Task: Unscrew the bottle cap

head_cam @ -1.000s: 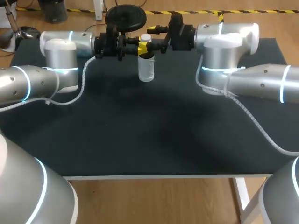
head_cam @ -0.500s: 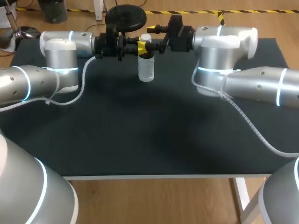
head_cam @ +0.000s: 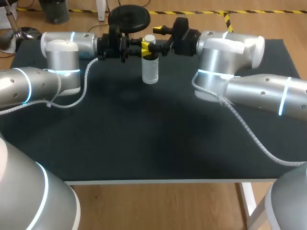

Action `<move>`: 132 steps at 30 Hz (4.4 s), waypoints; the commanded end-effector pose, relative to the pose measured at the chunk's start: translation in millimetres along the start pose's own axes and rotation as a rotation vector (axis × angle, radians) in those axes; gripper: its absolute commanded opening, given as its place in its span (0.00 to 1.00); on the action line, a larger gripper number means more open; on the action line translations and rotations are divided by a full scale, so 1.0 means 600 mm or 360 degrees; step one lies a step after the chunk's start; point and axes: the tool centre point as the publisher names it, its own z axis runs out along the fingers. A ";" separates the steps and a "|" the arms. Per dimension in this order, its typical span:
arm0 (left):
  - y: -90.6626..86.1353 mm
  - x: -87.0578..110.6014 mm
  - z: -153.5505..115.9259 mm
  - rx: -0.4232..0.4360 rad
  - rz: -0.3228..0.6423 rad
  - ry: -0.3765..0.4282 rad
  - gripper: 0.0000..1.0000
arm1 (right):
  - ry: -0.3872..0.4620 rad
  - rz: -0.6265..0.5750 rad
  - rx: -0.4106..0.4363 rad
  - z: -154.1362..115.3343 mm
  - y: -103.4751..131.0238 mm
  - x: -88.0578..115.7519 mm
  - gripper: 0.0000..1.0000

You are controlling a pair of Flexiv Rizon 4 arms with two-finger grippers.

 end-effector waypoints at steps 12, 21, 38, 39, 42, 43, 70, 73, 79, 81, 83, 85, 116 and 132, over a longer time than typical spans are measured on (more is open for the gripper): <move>0.000 0.000 0.001 0.0001 0.0003 -0.0004 0.00 | -0.0138 0.0006 -0.0042 0.004 -0.003 0.010 1.00; 0.000 0.000 0.001 0.0001 0.0003 -0.0004 0.00 | -0.0111 0.0028 -0.0059 0.005 -0.006 0.005 0.00; 0.000 0.000 0.001 0.0001 0.0003 -0.0004 0.00 | 0.0102 0.0042 -0.0064 -0.002 -0.005 -0.007 0.00; 0.000 0.000 0.001 0.0001 0.0003 -0.0004 0.00 | 0.0132 0.0044 -0.0057 -0.003 -0.005 -0.008 0.00; 0.000 0.000 0.001 0.0001 0.0003 -0.0004 0.00 | 0.0223 0.0054 -0.0048 -0.005 -0.006 -0.014 0.00; 0.000 0.000 0.001 0.0001 0.0003 -0.0004 0.00 | 0.0253 0.0059 -0.0045 -0.006 -0.006 -0.016 0.00; 0.000 0.000 0.001 0.0001 0.0003 -0.0004 0.00 | 0.1458 -0.0113 -0.0174 0.017 -0.011 0.002 0.00; 0.000 0.000 0.001 0.0001 0.0003 -0.0004 0.00 | 0.1595 -0.0108 -0.0166 0.019 -0.011 0.002 0.00; 0.000 0.000 0.001 0.0001 0.0003 -0.0004 0.00 | 0.1811 -0.0115 -0.0105 0.018 -0.011 0.001 0.00; 0.000 0.000 0.001 0.0001 0.0003 -0.0004 0.00 | 0.1877 -0.0122 -0.0089 0.015 -0.011 0.003 0.00; 0.000 0.000 0.001 0.0001 0.0003 -0.0004 0.00 | 0.1942 -0.0137 -0.0070 0.012 -0.010 0.004 0.00; 0.000 0.000 0.001 0.0001 0.0003 -0.0004 0.00 | 0.2016 -0.0146 -0.0063 0.008 -0.008 0.007 0.00; 0.000 0.000 0.001 0.0001 0.0003 -0.0004 0.00 | 0.1251 -0.0254 0.0083 -0.115 0.023 -0.082 0.00; 0.000 0.000 0.001 0.0001 0.0003 -0.0004 0.00 | 0.0663 0.0032 0.0240 -0.199 -0.140 -0.101 0.00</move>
